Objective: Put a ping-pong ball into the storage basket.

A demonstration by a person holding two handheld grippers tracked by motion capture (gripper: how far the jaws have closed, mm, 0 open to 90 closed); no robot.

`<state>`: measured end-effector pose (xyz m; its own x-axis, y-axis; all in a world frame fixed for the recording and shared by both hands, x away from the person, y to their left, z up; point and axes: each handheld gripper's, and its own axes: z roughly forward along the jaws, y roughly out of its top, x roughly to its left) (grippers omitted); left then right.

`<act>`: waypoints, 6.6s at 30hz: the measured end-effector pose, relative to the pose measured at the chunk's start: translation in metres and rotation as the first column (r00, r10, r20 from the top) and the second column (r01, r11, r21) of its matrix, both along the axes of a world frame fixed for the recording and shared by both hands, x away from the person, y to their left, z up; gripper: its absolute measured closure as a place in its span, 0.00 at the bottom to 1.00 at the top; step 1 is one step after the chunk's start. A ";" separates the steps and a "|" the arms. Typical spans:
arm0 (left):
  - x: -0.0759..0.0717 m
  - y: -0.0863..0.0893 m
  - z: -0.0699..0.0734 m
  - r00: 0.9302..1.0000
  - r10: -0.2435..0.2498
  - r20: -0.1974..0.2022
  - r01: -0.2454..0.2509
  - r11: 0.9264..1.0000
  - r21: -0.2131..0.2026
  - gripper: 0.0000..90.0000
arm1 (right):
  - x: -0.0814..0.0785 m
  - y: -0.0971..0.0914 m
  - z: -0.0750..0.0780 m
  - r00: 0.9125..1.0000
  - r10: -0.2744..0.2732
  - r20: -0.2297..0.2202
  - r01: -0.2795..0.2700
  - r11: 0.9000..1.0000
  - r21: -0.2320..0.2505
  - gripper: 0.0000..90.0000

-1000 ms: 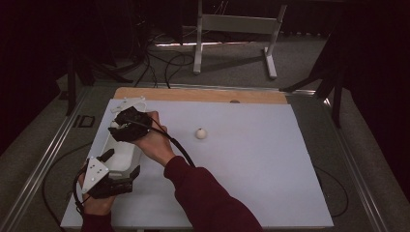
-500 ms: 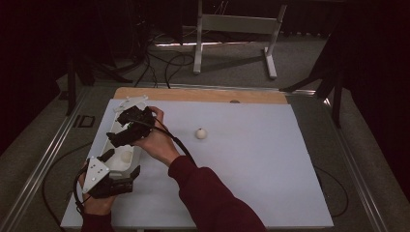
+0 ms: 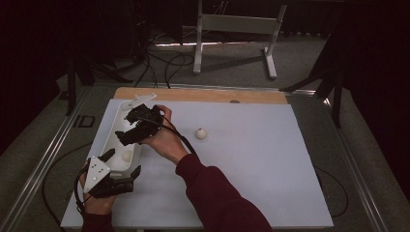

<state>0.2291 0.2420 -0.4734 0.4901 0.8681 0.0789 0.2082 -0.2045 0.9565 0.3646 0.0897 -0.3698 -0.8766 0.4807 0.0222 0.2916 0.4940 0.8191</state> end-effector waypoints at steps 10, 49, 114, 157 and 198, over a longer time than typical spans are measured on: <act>0.000 0.000 0.000 1.000 0.001 0.001 -0.001 1.000 0.002 0.01 | 0.000 -0.010 0.005 1.000 -0.004 0.003 0.004 1.000 -0.008 0.09; 0.002 -0.003 -0.001 1.000 -0.003 -0.002 0.003 1.000 0.007 0.01 | 0.005 -0.054 0.005 0.999 -0.047 -0.013 0.047 0.999 -0.026 0.09; 0.001 -0.003 -0.001 1.000 0.001 -0.002 -0.001 1.000 0.007 0.01 | 0.025 -0.109 -0.005 0.986 -0.165 -0.030 0.163 0.986 -0.041 0.09; 0.000 -0.002 -0.001 1.000 0.001 -0.004 -0.001 1.000 0.008 0.01 | 0.041 -0.142 -0.029 0.969 -0.239 -0.065 0.235 0.970 -0.070 0.09; 0.000 -0.002 -0.001 1.000 0.004 -0.002 -0.004 1.000 0.004 0.01 | 0.054 -0.156 -0.051 0.952 -0.289 -0.102 0.279 0.955 -0.104 0.14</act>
<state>0.2294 0.2400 -0.4744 0.4867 0.8698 0.0813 0.2110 -0.2074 0.9552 0.4184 -0.0664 -0.4207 -0.6974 0.7140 0.0616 0.5197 0.4447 0.7295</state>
